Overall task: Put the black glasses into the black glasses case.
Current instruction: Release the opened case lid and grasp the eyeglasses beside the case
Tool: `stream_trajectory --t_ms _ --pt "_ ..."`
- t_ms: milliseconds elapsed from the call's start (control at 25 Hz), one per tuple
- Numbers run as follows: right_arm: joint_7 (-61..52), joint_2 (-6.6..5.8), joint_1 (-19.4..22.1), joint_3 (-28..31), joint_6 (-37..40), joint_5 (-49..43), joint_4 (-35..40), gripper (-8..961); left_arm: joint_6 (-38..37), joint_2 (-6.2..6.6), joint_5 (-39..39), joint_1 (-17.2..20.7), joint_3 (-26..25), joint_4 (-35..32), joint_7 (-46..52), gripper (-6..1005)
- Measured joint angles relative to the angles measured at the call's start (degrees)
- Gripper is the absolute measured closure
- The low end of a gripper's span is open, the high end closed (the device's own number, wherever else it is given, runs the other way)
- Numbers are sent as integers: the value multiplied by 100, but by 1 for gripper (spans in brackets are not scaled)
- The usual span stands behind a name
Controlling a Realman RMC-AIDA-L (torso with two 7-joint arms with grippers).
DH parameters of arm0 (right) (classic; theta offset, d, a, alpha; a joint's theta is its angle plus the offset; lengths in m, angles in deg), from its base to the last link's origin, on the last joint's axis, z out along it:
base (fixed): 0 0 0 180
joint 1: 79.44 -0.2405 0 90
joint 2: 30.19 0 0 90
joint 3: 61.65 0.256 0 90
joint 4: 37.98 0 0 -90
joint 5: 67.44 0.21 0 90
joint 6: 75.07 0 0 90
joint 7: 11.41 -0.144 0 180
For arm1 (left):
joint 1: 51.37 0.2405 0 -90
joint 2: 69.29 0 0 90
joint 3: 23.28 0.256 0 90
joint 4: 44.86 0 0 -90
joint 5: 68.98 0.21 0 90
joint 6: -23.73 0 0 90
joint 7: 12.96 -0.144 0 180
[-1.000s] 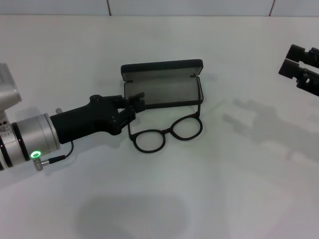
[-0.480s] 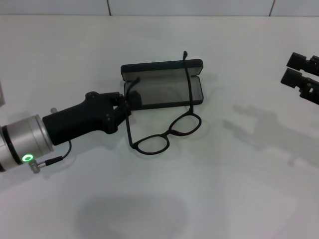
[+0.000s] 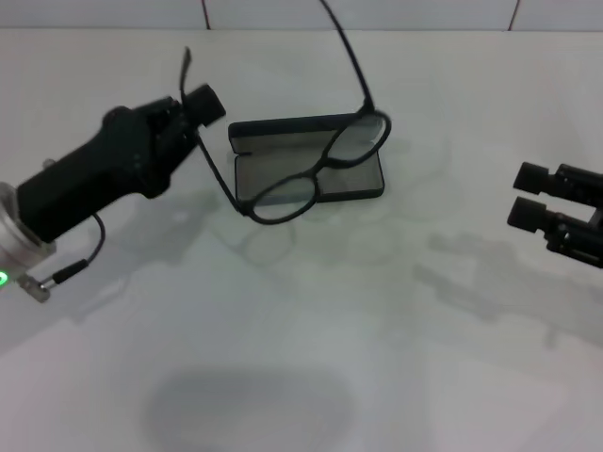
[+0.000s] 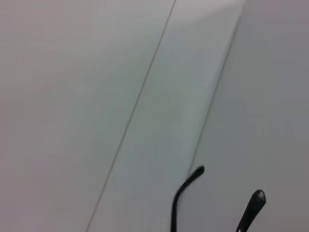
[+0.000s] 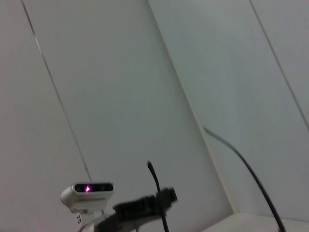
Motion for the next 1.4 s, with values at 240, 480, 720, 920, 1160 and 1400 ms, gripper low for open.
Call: stream_trajectory --t_ms 240,480,720,920,1160,1400 --pt "440 -2 -194 -33 314 -53 -306 425 -772 16 -642 -6 1 9 729 947" --pt "1044 -17 -460 -42 533 -210 -313 426 -864 17 -1348 -84 0 167 2287 947" --pt "1479 -10 -865 3 715 -203 -361 426 -1314 -24 -1874 -460 8 976 3960 947" --pt "1521 -61 -1325 139 1056 -154 -586 426 -1590 -126 -2104 -664 212 1167 4853 948" --pt "1663 -46 -1591 309 1239 -115 -807 426 -1602 -172 -3200 -689 1264 1149 4900 963" --pt "1762 -26 -1584 319 1181 -114 -909 426 -1602 -153 -3858 -658 1827 940 4861 963"
